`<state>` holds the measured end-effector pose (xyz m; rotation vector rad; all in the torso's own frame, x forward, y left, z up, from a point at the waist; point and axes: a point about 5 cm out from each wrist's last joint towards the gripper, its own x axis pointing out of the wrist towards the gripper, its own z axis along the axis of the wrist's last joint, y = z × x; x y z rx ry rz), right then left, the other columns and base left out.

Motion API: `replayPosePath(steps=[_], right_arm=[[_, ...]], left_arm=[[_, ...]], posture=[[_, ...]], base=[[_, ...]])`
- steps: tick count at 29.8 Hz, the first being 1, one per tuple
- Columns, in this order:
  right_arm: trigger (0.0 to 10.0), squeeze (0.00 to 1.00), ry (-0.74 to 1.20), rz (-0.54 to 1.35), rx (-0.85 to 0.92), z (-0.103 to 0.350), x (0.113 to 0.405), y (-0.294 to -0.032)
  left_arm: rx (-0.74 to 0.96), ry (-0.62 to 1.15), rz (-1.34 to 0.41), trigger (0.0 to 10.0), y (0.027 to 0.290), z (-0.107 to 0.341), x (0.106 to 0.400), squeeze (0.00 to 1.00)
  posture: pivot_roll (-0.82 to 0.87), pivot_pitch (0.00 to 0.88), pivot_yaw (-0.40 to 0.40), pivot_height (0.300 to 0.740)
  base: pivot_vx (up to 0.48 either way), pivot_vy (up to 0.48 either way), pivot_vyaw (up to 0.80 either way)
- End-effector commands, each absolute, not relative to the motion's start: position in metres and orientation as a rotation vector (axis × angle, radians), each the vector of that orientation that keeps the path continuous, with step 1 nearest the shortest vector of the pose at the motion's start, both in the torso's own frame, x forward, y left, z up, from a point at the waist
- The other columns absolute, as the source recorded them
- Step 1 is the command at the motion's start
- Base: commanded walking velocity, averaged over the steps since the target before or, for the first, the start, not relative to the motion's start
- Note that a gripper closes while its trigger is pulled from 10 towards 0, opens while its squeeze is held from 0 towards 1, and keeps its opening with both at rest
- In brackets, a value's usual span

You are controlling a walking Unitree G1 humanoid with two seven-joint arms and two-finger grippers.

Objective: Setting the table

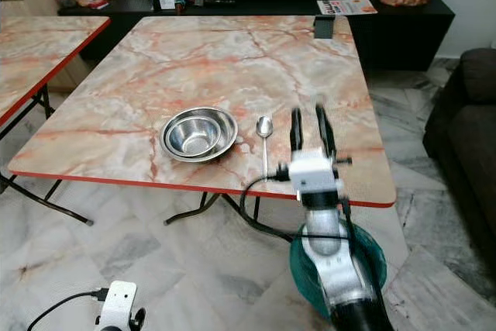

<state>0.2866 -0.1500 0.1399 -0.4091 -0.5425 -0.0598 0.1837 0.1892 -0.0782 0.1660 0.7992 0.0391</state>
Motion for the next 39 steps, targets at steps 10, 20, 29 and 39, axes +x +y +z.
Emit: replayPosePath(steps=[10, 20, 29, 39], right_arm=[[10.0, 0.0, -0.548, -0.091, -0.427, 0.15, 0.282, -0.149], [10.0, 0.0, -0.472, -0.096, -0.459, 0.133, 0.274, -0.156], [10.0, 0.0, -0.292, -0.069, -0.486, 0.087, 0.258, -0.163], [10.0, 0.0, 0.021, -0.03, -0.455, 0.021, 0.23, -0.174]], left_arm=[[0.167, 0.82, 0.059, 10.0, 0.194, -0.08, 0.18, 0.0], [0.168, 0.819, 0.057, 10.0, 0.195, -0.079, 0.181, 0.0], [0.174, 0.818, 0.053, 10.0, 0.197, -0.079, 0.181, 0.0], [0.184, 0.816, 0.052, 10.0, 0.2, -0.078, 0.183, 0.0]], posture=[[-0.02, 0.057, 0.061, 0.74], [-0.02, 0.055, 0.062, 0.74], [-0.03, 0.053, 0.074, 0.74], [-0.02, 0.052, 0.084, 0.74]], base=[[0.0, 0.334, 0.0], [0.0, 0.249, 0.0], [0.0, 0.251, 0.0], [0.0, 0.246, 0.0]])
